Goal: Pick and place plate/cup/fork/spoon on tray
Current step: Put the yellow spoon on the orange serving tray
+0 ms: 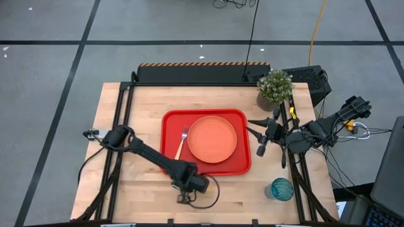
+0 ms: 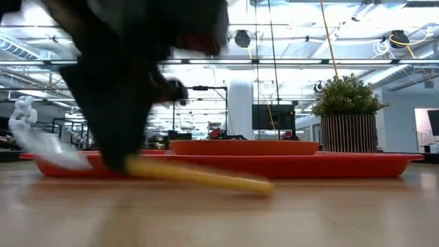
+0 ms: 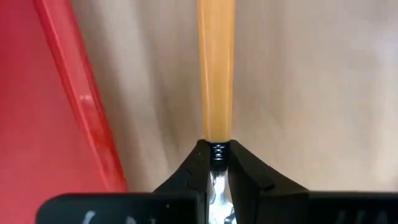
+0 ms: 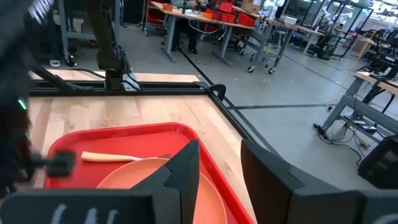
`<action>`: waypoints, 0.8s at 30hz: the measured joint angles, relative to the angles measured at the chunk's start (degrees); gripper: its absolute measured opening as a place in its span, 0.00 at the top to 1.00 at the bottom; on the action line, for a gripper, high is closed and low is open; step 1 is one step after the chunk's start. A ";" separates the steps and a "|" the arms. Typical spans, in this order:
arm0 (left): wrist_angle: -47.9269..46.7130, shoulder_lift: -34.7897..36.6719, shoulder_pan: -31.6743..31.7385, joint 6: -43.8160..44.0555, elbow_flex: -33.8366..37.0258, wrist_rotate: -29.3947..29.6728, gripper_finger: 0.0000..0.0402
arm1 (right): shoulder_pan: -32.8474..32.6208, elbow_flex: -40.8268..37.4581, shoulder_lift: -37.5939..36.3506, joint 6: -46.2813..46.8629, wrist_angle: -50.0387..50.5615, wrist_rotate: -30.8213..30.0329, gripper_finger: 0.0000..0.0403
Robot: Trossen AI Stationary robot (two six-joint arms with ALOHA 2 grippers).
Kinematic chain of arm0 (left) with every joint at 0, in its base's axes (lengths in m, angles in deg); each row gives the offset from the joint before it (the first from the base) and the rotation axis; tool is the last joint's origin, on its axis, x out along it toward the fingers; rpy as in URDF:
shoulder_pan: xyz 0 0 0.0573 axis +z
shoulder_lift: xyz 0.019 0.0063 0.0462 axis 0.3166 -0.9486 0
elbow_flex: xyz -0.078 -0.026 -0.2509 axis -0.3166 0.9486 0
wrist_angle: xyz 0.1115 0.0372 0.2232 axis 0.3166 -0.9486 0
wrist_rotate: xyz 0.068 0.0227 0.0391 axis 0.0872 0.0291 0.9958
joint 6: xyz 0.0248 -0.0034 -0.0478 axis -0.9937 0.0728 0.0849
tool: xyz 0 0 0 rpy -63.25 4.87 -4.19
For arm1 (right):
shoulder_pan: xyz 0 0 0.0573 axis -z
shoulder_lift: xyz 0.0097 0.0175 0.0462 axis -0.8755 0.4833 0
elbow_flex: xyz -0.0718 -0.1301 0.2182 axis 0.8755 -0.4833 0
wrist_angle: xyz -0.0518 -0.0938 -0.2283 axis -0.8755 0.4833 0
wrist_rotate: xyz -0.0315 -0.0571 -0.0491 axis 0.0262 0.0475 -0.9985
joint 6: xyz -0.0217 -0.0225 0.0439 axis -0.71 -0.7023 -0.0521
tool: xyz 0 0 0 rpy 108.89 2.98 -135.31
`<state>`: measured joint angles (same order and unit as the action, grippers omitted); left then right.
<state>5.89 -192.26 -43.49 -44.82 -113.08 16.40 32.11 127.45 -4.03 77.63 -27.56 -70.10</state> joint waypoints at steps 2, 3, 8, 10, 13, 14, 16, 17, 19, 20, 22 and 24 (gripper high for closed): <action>-3.36 1.87 -0.57 -0.29 -3.13 0.52 0.93 | 0.00 0.00 0.00 0.00 0.01 0.00 0.73; -5.86 2.97 -0.67 -0.66 -4.44 1.77 0.93 | 0.00 0.00 0.02 0.00 0.08 0.01 0.73; -19.59 6.11 -1.17 -2.44 -7.11 11.01 0.93 | 0.00 0.00 0.00 0.02 0.31 0.02 0.73; -24.37 7.82 -1.16 -5.71 -7.26 14.17 0.93 | 0.00 0.00 0.00 0.06 0.31 0.02 0.73; -29.63 8.83 -2.12 -14.77 -6.67 19.79 0.93 | 0.00 0.00 0.00 0.33 0.44 0.06 0.73; -30.83 8.58 -2.50 -18.52 -6.43 20.61 0.93 | 0.00 0.00 0.00 0.33 0.52 0.04 0.73; -32.91 8.43 -2.99 -24.74 -6.06 21.11 0.93 | 0.00 0.00 0.00 0.37 0.82 0.04 0.73; -33.45 8.63 -3.02 -27.12 -5.80 20.94 0.93 | 0.00 0.00 0.00 0.43 0.81 0.04 0.73; -33.95 8.95 -2.62 -30.87 -4.26 19.76 0.93 | 0.00 0.00 0.00 0.42 0.87 0.04 0.73; -33.91 8.77 -2.32 -32.61 -3.27 19.09 0.93 | 0.00 0.00 0.00 0.44 0.87 0.04 0.73; -34.21 8.47 -1.71 -35.90 -1.11 18.49 0.93 | 0.00 0.00 0.00 0.39 0.92 0.04 0.73; -35.47 8.72 -1.01 -39.17 0.72 18.41 0.93 | 0.00 0.00 0.00 0.28 1.15 0.04 0.73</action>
<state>-29.58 -183.53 -44.50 -83.99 -112.36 34.81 32.11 127.45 -4.03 77.91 -26.41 -70.06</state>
